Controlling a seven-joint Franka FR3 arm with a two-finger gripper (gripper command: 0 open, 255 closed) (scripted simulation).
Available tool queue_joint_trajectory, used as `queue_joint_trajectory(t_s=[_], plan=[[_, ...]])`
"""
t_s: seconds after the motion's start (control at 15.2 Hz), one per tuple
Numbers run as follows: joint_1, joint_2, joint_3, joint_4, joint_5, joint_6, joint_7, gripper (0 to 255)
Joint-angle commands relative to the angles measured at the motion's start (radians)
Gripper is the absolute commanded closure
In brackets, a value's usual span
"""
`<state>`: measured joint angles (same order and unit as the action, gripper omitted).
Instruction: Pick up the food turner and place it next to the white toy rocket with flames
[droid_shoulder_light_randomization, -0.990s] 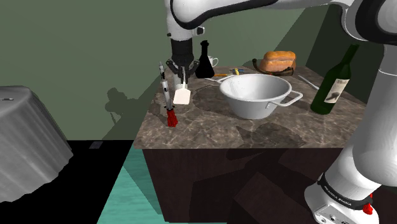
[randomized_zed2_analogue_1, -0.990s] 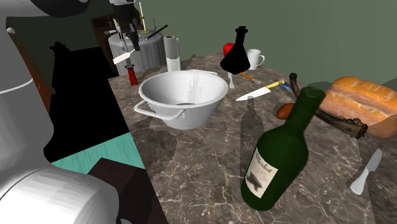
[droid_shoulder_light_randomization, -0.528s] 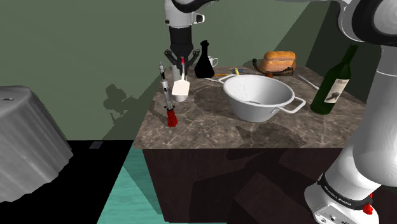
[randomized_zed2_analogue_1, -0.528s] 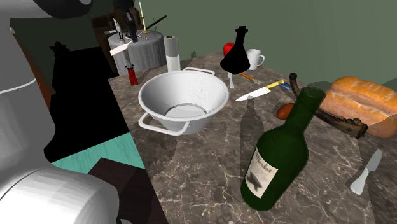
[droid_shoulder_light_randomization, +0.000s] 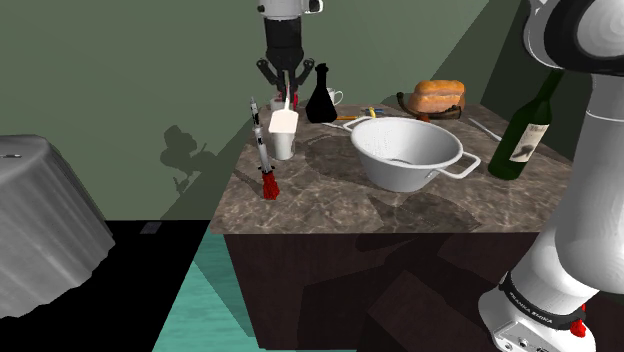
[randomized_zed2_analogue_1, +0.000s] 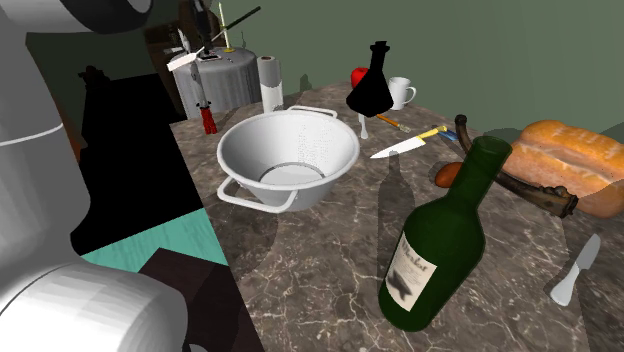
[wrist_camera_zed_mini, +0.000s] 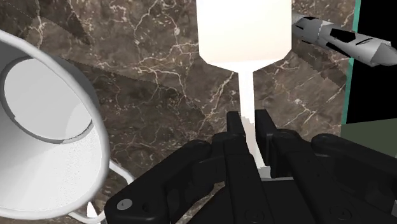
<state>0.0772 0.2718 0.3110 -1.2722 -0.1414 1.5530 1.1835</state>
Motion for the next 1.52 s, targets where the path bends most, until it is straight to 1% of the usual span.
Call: queue_joint_trajectory(t_s=[0.0, 0.4, 0.66, 0.86, 0.99, 1.06, 1.19, 1.25, 1.45], plan=[[0.005, 0.013, 0.001, 0.045, -0.004, -0.034, 0.0, 255], [0.026, 0.064, 0.002, 0.205, -0.022, -0.144, -0.001, 255], [0.05, 0.118, 0.002, 0.347, -0.042, -0.232, -0.004, 255], [0.079, 0.182, -0.001, 0.495, -0.064, -0.317, -0.008, 255], [0.113, 0.252, -0.008, 0.644, -0.088, -0.395, -0.015, 255], [0.081, 0.221, -0.01, 0.591, -0.076, -0.371, -0.034, 255], [0.028, 0.18, -0.015, 0.523, -0.058, -0.342, -0.074, 255], [0.021, 0.175, -0.015, 0.517, -0.057, -0.339, -0.08, 255], [-0.012, 0.106, -0.008, 0.358, -0.034, -0.25, -0.075, 255]])
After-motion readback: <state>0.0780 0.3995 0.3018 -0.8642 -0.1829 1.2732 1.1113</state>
